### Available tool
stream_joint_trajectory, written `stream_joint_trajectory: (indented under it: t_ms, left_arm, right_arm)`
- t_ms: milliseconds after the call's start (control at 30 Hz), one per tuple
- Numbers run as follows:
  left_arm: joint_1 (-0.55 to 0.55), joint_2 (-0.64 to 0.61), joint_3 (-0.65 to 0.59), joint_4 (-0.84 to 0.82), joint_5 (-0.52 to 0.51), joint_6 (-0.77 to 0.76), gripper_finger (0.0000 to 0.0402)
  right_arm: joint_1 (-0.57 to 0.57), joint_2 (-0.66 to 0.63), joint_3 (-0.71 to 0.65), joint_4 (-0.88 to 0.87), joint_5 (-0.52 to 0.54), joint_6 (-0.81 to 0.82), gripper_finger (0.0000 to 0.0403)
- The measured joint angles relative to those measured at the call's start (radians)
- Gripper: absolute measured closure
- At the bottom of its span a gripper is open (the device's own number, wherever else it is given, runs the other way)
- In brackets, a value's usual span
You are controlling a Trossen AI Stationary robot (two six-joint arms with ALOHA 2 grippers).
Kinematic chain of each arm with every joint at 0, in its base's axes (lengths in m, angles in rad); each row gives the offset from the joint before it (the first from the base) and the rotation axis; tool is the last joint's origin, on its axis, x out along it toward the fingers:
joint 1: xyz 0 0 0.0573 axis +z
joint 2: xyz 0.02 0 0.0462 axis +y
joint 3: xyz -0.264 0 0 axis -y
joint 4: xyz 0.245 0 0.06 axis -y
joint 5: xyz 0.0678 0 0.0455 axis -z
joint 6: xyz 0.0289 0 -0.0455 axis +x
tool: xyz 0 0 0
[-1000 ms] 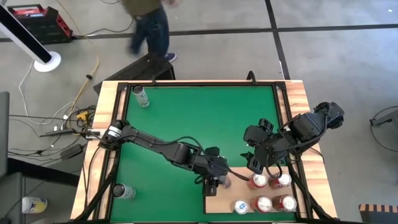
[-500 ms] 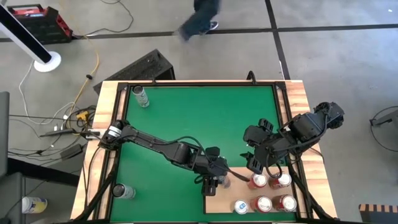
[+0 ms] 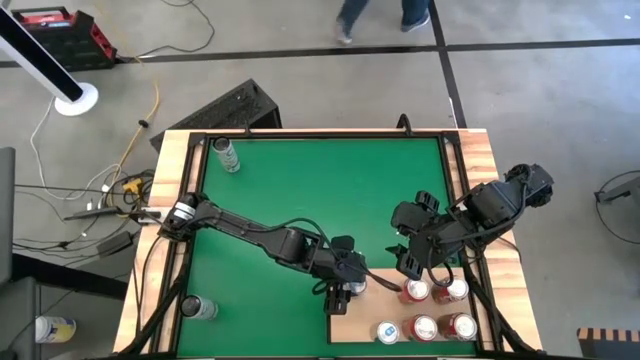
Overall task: Place canned beverage on shelf
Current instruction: Put the blue soda can on the shelf aligned with the other blue soda can
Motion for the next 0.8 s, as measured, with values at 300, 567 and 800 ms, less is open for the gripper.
stream_joint_trajectory:
  t_ms: [300, 567, 800]
  left_arm:
    - [0.000, 0.001, 0.012, 0.008, 0.000, 0.000, 0.0146]
    - [-0.003, 0.001, 0.074, -0.017, 0.035, 0.035, 0.0145]
    - [-0.003, 0.000, 0.108, -0.045, 0.053, 0.036, 0.0145]
  right_arm:
    - [0.000, 0.000, 0.000, 0.025, 0.000, 0.002, 0.0091]
    - [0.041, 0.004, 0.000, 0.101, 0.000, 0.002, 0.0091]
    - [0.090, 0.008, 0.000, 0.099, 0.001, 0.049, 0.0091]
